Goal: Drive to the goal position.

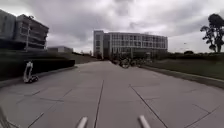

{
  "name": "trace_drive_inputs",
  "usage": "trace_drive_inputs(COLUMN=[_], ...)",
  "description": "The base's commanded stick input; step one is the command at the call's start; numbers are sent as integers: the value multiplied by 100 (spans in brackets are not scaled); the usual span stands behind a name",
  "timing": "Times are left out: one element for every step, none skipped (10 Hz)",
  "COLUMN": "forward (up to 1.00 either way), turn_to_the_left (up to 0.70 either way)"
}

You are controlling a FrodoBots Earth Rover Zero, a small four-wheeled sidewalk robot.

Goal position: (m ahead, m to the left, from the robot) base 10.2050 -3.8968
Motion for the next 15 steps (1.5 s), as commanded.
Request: trace_drive_inputs(forward=[50, 50, 50, 50, 50, 50, 50, 50, 50, 50, 50, 50, 50, 50, 50], turn_to_the_left=[0, 0, 0, 0, 0, 0, 0, 0, 0, 0, 0, 0, 0, 0, 0])
